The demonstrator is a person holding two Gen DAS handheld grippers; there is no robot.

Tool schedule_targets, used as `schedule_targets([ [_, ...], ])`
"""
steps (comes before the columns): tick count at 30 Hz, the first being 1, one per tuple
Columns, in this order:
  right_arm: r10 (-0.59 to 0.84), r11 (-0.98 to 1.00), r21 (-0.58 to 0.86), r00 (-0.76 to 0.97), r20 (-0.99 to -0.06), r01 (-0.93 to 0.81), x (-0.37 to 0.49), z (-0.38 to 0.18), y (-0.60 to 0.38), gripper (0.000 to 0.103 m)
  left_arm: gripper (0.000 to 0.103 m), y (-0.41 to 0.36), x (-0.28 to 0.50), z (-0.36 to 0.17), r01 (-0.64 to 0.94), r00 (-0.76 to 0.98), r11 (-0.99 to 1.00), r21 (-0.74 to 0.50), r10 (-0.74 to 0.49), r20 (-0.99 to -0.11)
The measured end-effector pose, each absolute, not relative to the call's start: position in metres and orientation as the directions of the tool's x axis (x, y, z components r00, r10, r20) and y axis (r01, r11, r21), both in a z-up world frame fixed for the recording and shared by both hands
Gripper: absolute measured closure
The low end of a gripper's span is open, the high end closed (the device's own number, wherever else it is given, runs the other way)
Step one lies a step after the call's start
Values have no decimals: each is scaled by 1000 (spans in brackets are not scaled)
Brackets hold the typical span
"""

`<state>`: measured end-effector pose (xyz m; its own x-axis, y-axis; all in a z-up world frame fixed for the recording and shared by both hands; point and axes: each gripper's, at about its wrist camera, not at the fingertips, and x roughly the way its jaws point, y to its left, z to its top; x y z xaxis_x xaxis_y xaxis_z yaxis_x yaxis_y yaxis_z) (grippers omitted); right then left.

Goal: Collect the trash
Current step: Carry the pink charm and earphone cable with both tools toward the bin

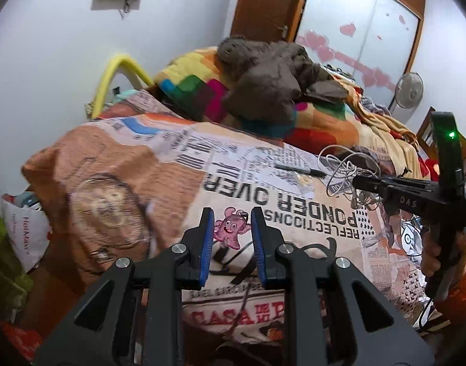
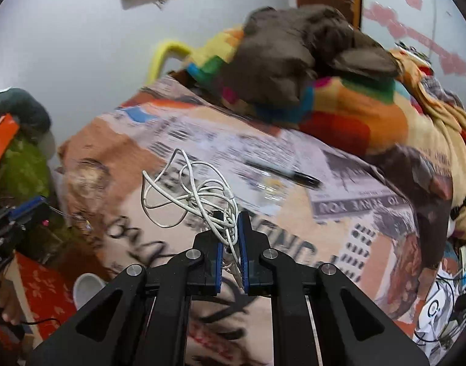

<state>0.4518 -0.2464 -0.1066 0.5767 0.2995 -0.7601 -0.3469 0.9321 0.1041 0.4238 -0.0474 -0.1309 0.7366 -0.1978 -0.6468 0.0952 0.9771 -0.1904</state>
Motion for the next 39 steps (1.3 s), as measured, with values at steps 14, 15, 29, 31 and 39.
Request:
schedule_targets([
  [14, 446, 826, 135, 491, -748, -547, 394, -85, -120, 94, 80, 64, 328, -109, -66, 787, 981, -184, -62, -614],
  [15, 456, 817, 137, 481, -749, -561, 390, -85, -109, 94, 80, 74, 320, -109, -82, 788, 980, -182, -48, -614],
  [29, 550, 682, 202, 310, -776, -702, 336, -116, 12, 94, 80, 169, 247, -155, -269, 729, 946, -182, 77, -680],
  [31, 551, 664, 212, 277, -787, -717, 329, -125, 26, 94, 80, 176, 239, -163, -292, 719, 939, -180, 92, -689],
  [39, 524, 618, 246, 159, -837, -747, 306, -172, 75, 94, 80, 210, 216, -210, -381, 656, 900, -210, 103, -748],
])
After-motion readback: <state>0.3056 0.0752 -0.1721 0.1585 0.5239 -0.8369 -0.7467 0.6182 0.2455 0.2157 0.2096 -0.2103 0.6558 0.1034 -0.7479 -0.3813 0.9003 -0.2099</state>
